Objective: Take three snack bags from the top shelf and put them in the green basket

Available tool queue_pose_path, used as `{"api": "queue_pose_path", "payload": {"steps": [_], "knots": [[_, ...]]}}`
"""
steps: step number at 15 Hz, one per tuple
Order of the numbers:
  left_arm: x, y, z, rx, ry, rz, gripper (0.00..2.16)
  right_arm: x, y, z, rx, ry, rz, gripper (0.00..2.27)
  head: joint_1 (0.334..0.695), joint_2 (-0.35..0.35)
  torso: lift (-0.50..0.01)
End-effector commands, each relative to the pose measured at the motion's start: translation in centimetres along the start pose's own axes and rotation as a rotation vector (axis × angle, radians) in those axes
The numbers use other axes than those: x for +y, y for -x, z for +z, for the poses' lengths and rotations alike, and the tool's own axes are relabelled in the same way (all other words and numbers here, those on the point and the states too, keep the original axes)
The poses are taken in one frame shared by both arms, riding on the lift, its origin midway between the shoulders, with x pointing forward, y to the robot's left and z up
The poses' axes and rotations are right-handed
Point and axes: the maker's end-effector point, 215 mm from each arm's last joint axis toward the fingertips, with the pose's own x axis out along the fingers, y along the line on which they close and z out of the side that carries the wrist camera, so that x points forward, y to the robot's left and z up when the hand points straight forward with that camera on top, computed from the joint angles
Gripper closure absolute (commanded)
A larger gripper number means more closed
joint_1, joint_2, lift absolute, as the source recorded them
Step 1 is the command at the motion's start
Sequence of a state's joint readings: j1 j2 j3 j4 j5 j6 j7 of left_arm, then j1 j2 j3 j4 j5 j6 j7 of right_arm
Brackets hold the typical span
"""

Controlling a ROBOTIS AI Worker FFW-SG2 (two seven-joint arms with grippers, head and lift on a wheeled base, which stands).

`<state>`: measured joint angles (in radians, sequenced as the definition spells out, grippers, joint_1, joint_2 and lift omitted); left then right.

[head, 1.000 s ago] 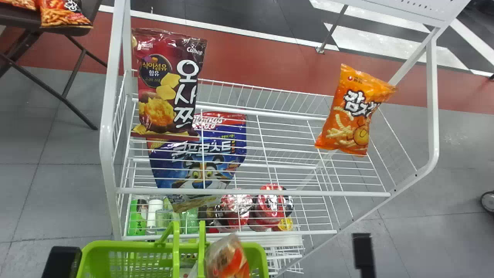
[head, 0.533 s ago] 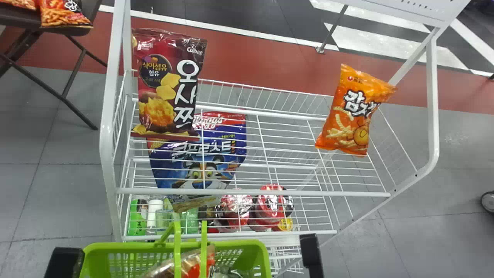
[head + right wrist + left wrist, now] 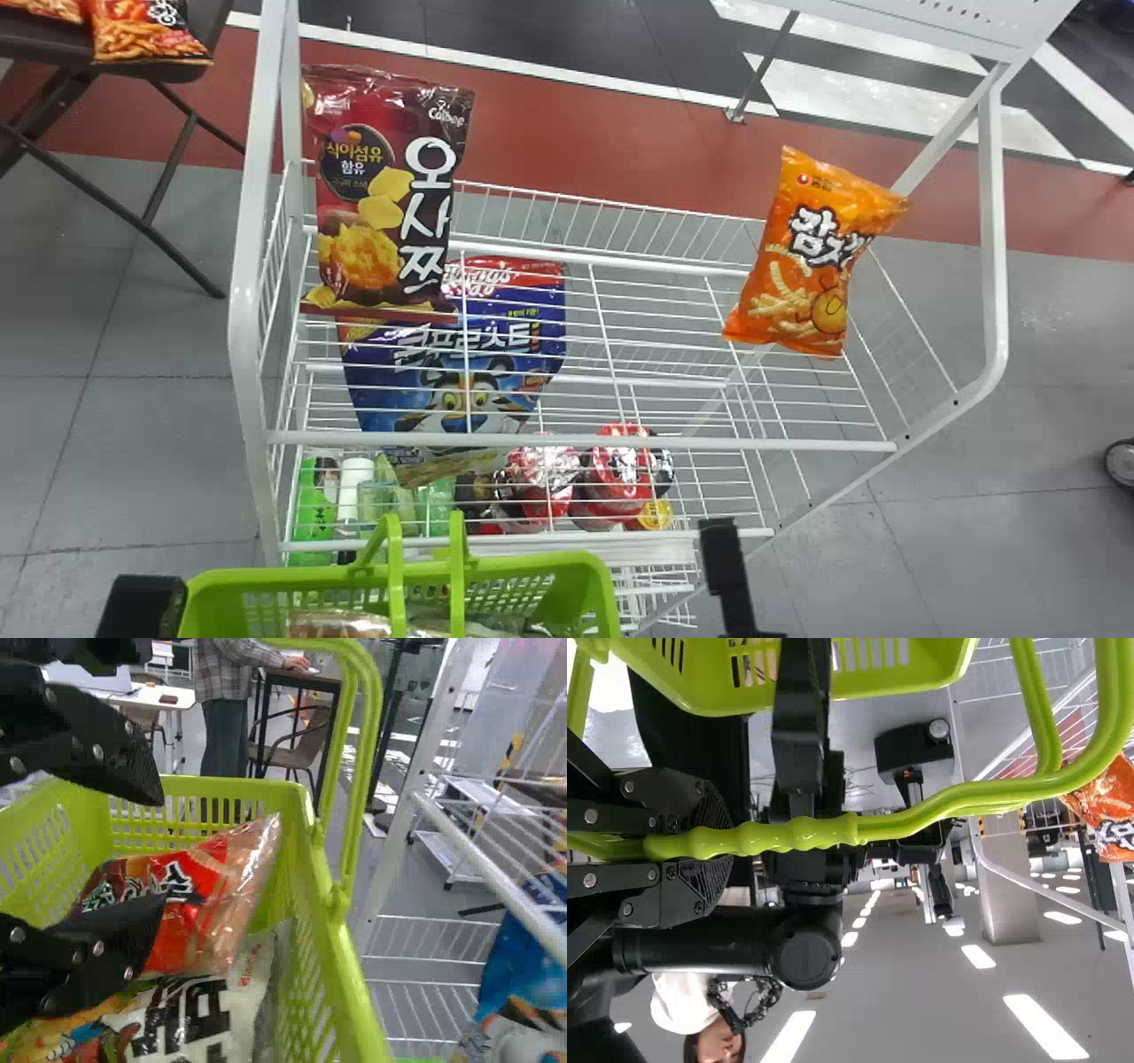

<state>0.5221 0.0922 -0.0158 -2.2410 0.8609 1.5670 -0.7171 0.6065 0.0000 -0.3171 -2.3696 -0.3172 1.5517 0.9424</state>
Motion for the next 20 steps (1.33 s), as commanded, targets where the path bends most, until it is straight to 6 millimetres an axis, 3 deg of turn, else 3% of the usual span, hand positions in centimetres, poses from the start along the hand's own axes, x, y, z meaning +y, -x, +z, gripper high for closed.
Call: {"api": "queue_pose_path", "payload": {"steps": [1,2,4,6,9,11,14,16,18,20], "knots": [[0.1,-0.1,-0.1,0.007,-0.001,0.004,1.40,-0.5,2.2,0.8,-0.035,-0.001,-0.035,0.06,0.695,-0.350,-0.028],[0.0,-0.2,0.0,0.008,-0.002,0.002,1.40,-1.4,3.3,3.6,-0.118,0.089,-0.074,0.06,0.695,-0.350,-0.028],[0.1,-0.1,-0.1,0.007,0.001,0.004,1.40,-2.4,6.0,11.8,-0.347,0.360,-0.188,0.06,0.695,-0.350,-0.028],[0.3,0.0,0.0,0.004,0.004,0.008,1.40,-2.6,10.0,20.8,-0.603,0.578,-0.319,0.06,0.695,-0.350,-0.028],[0.3,0.1,-0.1,0.003,0.007,0.007,1.40,-4.8,15.4,29.7,-0.792,0.600,-0.477,0.10,0.695,-0.350,-0.028],[0.4,0.2,-0.1,-0.001,0.011,0.007,1.40,-6.6,18.4,33.8,-0.871,0.575,-0.572,0.13,0.695,-0.350,-0.028],[0.4,0.3,0.3,-0.001,0.001,0.011,1.40,-11.1,22.3,38.5,-0.957,0.508,-0.672,0.13,0.695,-0.350,-0.028],[0.6,0.3,0.7,0.001,-0.005,0.013,1.40,-13.8,25.1,39.8,-1.027,0.481,-0.732,0.13,0.695,-0.350,-0.028],[0.7,0.4,1.0,0.002,-0.005,0.010,1.40,-15.0,28.0,40.7,-1.077,0.503,-0.811,0.13,0.695,-0.350,-0.028],[0.8,0.3,1.3,0.004,-0.011,0.010,1.40,-15.9,28.5,41.8,-1.077,0.491,-0.831,0.14,0.695,-0.350,-0.028]]}}
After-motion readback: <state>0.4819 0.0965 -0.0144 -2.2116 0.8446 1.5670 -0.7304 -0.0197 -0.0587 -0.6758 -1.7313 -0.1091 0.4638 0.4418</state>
